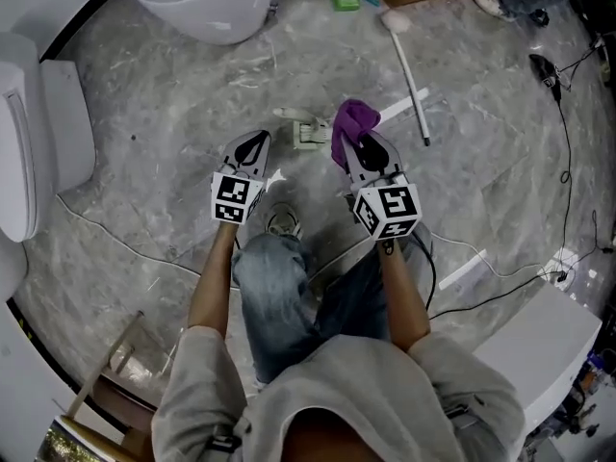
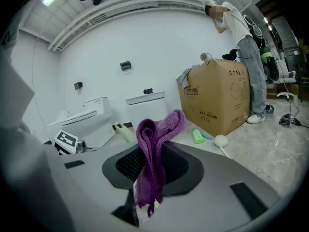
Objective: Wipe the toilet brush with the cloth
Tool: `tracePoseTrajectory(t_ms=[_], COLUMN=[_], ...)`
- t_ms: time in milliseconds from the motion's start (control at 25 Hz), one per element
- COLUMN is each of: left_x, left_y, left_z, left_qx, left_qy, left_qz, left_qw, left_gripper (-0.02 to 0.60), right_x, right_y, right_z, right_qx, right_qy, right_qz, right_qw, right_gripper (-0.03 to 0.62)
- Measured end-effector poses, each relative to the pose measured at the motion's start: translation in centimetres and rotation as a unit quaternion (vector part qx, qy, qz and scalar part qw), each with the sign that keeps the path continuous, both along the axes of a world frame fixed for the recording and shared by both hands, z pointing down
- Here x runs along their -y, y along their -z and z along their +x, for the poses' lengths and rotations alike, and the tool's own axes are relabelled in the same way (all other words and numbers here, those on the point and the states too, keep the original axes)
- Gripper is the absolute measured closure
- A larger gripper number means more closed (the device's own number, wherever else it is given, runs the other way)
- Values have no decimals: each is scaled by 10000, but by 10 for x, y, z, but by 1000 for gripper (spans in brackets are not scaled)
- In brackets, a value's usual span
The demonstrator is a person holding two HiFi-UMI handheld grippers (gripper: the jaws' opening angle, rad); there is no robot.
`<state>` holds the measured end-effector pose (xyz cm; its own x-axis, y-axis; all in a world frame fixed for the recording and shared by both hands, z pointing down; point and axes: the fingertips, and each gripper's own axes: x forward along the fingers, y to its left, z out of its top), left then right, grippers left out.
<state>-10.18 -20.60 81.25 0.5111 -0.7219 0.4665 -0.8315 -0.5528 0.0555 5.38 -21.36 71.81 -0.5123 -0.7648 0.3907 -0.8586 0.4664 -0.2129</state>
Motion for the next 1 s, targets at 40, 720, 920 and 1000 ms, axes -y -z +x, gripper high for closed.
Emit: tracePoseTrajectory(t_ms=[40,720,920,1000], left_x=[0,15,19,20], left_y=[-12,-123,-138,-137], left_z=[7,117,122,122], left_qx=[32,550,849,849], left_qy=[-60,-1135,-1147,-1120], left_qz=[19,-163,-152,-136], left_qw=[10000,9919,9896,9900], left_gripper=[561,387,500,509], right_x=[0,-5,-7,-6], right_y=[-8,-44,-44,-42], right_z=[0,2,-1,-5], right_qx=[-18,-32,-85,-96], right_qy=[-1,244,364,419], right_qz=[2,264,278,310], right_qw=[10000,9993,9989,9986], right_gripper=[482,482,482,482])
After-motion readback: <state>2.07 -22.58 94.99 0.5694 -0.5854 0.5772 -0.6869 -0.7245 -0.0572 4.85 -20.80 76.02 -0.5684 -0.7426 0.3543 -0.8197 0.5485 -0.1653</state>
